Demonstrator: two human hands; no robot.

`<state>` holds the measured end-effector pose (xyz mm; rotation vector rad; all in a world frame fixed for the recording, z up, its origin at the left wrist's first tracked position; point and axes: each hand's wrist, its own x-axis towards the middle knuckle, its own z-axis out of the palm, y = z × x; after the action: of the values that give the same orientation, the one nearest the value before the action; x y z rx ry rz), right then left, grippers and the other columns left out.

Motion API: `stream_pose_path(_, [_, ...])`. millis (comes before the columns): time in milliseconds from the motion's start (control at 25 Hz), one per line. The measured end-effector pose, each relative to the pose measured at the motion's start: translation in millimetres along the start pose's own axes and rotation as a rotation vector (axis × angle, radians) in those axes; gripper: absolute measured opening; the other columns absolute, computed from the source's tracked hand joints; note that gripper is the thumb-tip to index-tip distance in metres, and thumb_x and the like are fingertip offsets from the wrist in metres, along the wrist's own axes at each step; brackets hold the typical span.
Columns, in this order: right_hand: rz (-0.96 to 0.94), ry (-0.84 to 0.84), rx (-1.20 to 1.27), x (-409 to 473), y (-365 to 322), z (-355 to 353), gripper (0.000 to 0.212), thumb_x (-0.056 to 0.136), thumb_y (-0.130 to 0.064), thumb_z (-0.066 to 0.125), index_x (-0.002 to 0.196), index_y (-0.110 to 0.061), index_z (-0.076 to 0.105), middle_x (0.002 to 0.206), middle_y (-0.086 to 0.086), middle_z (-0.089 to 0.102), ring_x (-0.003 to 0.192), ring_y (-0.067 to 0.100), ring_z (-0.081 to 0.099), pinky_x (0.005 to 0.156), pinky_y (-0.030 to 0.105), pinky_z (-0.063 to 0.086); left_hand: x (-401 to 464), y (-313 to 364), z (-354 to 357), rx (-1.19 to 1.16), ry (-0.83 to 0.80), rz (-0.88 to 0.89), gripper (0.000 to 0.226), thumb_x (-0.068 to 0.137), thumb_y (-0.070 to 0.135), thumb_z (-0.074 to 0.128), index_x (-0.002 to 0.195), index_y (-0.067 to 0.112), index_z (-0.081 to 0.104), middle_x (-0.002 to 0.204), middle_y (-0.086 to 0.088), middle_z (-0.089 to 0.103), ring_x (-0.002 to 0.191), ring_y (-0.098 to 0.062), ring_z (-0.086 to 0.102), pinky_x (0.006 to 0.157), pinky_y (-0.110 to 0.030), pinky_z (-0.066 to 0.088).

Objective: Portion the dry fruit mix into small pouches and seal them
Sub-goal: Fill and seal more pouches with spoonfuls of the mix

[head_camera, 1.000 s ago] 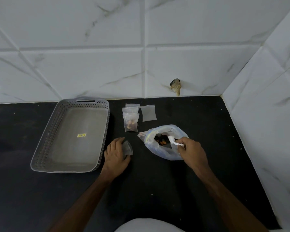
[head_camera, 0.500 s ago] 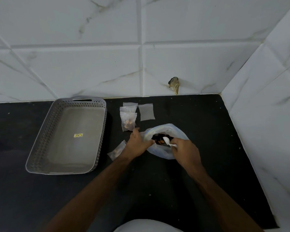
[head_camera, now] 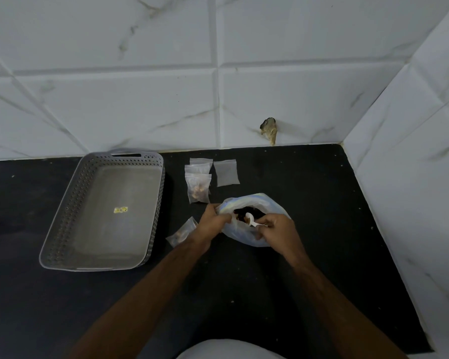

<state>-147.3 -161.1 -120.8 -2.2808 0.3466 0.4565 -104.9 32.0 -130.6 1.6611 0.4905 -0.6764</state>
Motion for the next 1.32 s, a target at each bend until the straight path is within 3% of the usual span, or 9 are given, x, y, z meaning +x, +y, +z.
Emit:
stream_pose_path(120, [0.013,0.062,0.035,2.4,0.6,1.1,0.013,0.095,-0.013,0.062,0.102,-0.018,0.072,0.097,-0.006,0.07,0.095,0.007,0.064,0.087,0.026,0.051,0.8,1.2,1.6,0.012,-0.017,0.014,0.053,0.088,0.008,0.068,0.136,0.013,0.046,0.119,-0.003,0.058,0.111,-0.019,0.06,0.099,-0.041,0.053])
stream_pose_path(280, [0.054,-0.002,0.133,5.4,-0.4,1.4,0.015,0.091,-0.007,0.065,0.099,-0.016,0.074,0.097,-0.005,0.07,0.095,0.005,0.061,0.08,0.019,0.045,2.1,6.0,1.8,0.015,-0.026,0.003,0.044,0.089,0.011,0.068,0.127,0.015,0.047,0.116,-0.005,0.058,0.103,-0.017,0.06,0.085,-0.033,0.054])
stream_pose_path(440, [0.105,0.001,0.248,5.3,-3.8,3.2,0.016,0.092,-0.008,0.065,0.101,-0.018,0.074,0.1,-0.005,0.072,0.099,0.006,0.062,0.091,0.027,0.048,4.0,6.3,-0.4,-0.103,-0.067,-0.012,0.037,0.088,0.007,0.066,0.121,0.019,0.053,0.124,-0.011,0.06,0.114,-0.027,0.063,0.102,-0.049,0.053])
stream_pose_path(640, [0.189,-0.039,0.388,8.8,0.6,3.4,0.019,0.089,-0.007,0.067,0.097,-0.023,0.074,0.105,-0.002,0.072,0.109,0.014,0.062,0.101,0.038,0.049,2.3,5.8,0.8,-0.08,-0.064,0.037,0.04,0.091,0.008,0.066,0.124,0.02,0.046,0.124,-0.008,0.058,0.11,-0.021,0.063,0.095,-0.044,0.056])
stream_pose_path(800, [0.201,-0.06,0.451,9.4,5.0,2.5,0.02,0.09,-0.004,0.065,0.098,-0.019,0.075,0.103,0.0,0.074,0.106,0.016,0.067,0.093,0.036,0.052,0.1,3.5,-1.3,0.048,-0.069,0.031,0.058,0.086,0.015,0.078,0.127,0.023,0.038,0.114,0.004,0.056,0.101,-0.012,0.061,0.074,-0.03,0.056])
stream_pose_path(880, [0.201,-0.053,0.457,7.9,5.7,4.8,0.02,0.092,-0.007,0.064,0.1,-0.021,0.074,0.101,-0.001,0.074,0.102,0.016,0.069,0.082,0.032,0.052,0.9,0.0,-2.2,0.02,-0.06,0.046,0.058,0.084,0.008,0.078,0.127,0.022,0.041,0.121,-0.001,0.058,0.108,-0.017,0.063,0.083,-0.036,0.059])
stream_pose_path(960, [0.157,-0.015,0.394,7.3,6.0,9.0,0.021,0.094,-0.009,0.062,0.105,-0.022,0.073,0.1,-0.003,0.074,0.101,0.012,0.068,0.086,0.031,0.052,0.0,-1.8,-2.4,-0.005,-0.067,0.075,0.058,0.083,-0.001,0.074,0.126,0.022,0.044,0.126,-0.006,0.059,0.113,-0.021,0.064,0.09,-0.04,0.059])
stream_pose_path(1080, [0.046,0.013,0.204,7.6,1.5,12.3,0.02,0.097,-0.01,0.06,0.11,-0.02,0.071,0.104,-0.005,0.071,0.101,0.008,0.065,0.094,0.027,0.048,-3.7,0.0,-2.0,0.006,-0.093,0.115,0.06,0.082,-0.009,0.068,0.129,0.02,0.044,0.126,-0.008,0.059,0.109,-0.019,0.065,0.08,-0.032,0.059])
stream_pose_path(1320, [0.262,-0.048,0.535,10.7,1.2,7.4,0.018,0.096,-0.01,0.06,0.1,-0.02,0.074,0.087,0.002,0.078,0.087,0.016,0.068,0.077,0.033,0.05,-4.4,4.4,-3.6,-0.058,-0.113,0.087,0.053,0.088,-0.002,0.064,0.133,0.019,0.046,0.128,-0.008,0.059,0.112,-0.024,0.065,0.09,-0.041,0.059])
